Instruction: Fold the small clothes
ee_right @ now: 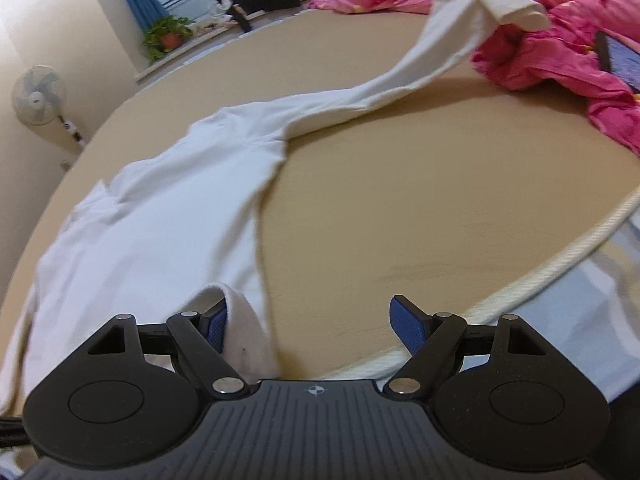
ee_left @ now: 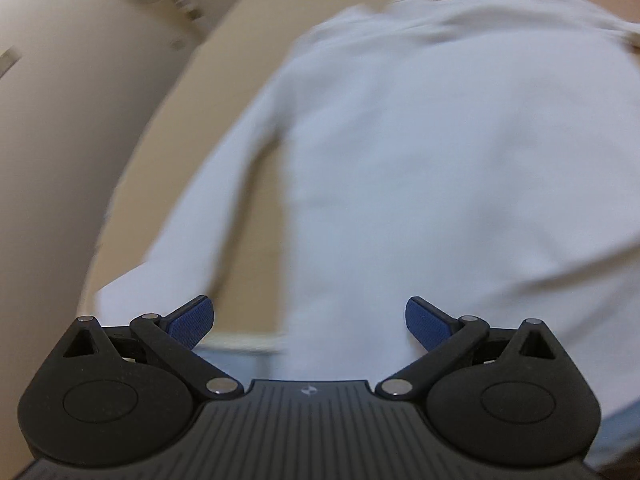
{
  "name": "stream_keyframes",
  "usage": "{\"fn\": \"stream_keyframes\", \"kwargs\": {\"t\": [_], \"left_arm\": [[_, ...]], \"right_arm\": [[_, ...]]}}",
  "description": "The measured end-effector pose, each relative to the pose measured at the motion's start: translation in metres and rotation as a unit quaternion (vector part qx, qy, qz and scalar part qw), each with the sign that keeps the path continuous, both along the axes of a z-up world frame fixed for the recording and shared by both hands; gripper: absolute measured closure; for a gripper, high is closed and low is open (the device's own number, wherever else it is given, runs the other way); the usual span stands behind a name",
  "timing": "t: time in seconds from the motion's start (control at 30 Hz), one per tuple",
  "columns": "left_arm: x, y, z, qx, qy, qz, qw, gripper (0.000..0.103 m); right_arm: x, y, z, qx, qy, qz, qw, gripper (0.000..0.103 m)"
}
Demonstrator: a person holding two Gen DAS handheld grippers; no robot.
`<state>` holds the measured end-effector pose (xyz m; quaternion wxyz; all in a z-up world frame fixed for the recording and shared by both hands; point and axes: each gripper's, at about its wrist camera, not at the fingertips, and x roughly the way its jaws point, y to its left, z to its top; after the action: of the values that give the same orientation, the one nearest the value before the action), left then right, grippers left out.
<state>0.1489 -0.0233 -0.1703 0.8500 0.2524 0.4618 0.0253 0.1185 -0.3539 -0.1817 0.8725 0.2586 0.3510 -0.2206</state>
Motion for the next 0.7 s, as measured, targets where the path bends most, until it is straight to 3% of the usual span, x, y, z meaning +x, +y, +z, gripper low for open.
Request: {"fn": "stream_keyframes", "kwargs": {"t": [0.23,0.4,0.53,0.6,0.7], "left_arm": [[0.022,0.091,-0.004,0.028,-0.004,0.131,0.991,0.001],[0.027,0.124,0.004,0.016,-0.007,0.174,0.9846,0.001],[0.014,0.107,0.021,-0.033,-0.009,0.106,0.9938,0.001],[0.003,0.074,0.027,-0.038,-0.01,0.04,0.9984,0.001],[-0.014,0.017,0.033,-0.056,0.0,-0.049,0.9972,0.001]], "right_arm": [[-0.014,-0.009,-0.014,-0.001,0.021,-0.021,1.0,0.02],[-0.017,-0.008,-0.015,0.001,0.024,-0.02,0.999,0.02],[-0.015,-0.008,-0.01,-0.003,0.025,-0.012,1.0,0.02],[-0.013,-0.006,-0.008,-0.006,0.026,-0.009,1.0,0.02],[-0.011,-0.005,-0.005,-0.005,0.025,-0.007,1.0,0.02]]}}
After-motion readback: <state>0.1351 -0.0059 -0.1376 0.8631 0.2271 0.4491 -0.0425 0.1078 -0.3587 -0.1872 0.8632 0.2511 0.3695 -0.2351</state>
